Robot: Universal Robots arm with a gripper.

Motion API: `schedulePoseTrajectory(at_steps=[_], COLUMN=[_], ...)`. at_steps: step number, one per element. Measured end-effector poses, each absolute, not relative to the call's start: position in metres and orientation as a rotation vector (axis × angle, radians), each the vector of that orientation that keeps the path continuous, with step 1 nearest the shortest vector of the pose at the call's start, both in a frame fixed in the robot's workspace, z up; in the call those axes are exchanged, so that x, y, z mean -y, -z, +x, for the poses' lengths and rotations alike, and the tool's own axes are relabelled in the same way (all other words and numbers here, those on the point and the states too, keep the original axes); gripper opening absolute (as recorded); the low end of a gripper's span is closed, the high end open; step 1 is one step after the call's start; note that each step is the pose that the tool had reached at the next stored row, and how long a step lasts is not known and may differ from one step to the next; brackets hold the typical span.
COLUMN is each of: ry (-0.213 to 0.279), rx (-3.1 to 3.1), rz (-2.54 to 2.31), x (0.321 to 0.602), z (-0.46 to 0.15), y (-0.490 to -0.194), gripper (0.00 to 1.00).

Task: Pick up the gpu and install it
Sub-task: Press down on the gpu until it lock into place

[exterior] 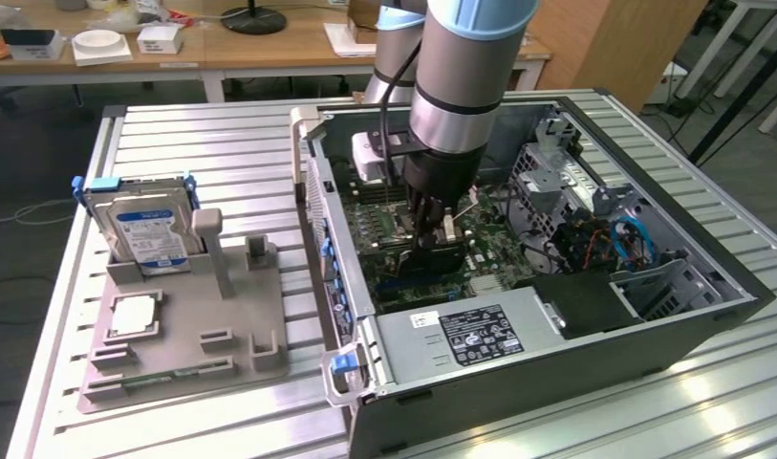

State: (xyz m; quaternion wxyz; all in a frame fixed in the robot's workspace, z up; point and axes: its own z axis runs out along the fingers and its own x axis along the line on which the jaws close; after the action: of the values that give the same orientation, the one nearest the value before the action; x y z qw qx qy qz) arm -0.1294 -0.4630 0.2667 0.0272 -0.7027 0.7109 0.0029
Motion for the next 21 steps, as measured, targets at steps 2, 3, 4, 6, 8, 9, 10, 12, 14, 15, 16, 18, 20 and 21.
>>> schedulePoseTrajectory(at_steps=[2, 3, 4, 6, 8, 9, 10, 12, 14, 15, 16, 18, 20, 21], ry=[-0.006, -0.002, 0.001, 0.004, 0.004, 0.004, 0.004, 0.004, 0.004, 0.004, 0.005, 0.005, 0.005, 0.005], rx=[-2.196, -2.199, -2.200, -2.202, -2.202, -2.202, -2.202, -2.202, -2.202, -2.202, -2.203, -2.203, -2.202, -2.203], rz=[-2.171, -2.173, -2.175, -2.177, -2.177, -2.177, -2.177, -2.177, -2.177, -2.177, -2.178, -2.178, -2.177, -2.178], x=[0.4630, 0.4629, 0.4630, 0.4630, 0.4630, 0.4630, 0.4630, 0.4630, 0.4630, 0.4630, 0.4630, 0.4630, 0.4629, 0.4630], z=[-0.1294, -0.1294, -0.1294, -0.1294, -0.1294, -0.1294, -0.1294, -0.1294, -0.1294, -0.1294, -0.1294, -0.1294, -0.1294, -0.1294], y=[-0.2666, -0.2665, -0.2664, -0.2663, -0.2662, -0.2662, -0.2661, -0.2660, -0.2656, -0.2652, -0.2649, -0.2641, -0.2630, -0.2629], gripper=[0.11, 0.11, 0.11, 0.11, 0.11, 0.11, 0.11, 0.11, 0.11, 0.11, 0.11, 0.11, 0.11, 0.11])
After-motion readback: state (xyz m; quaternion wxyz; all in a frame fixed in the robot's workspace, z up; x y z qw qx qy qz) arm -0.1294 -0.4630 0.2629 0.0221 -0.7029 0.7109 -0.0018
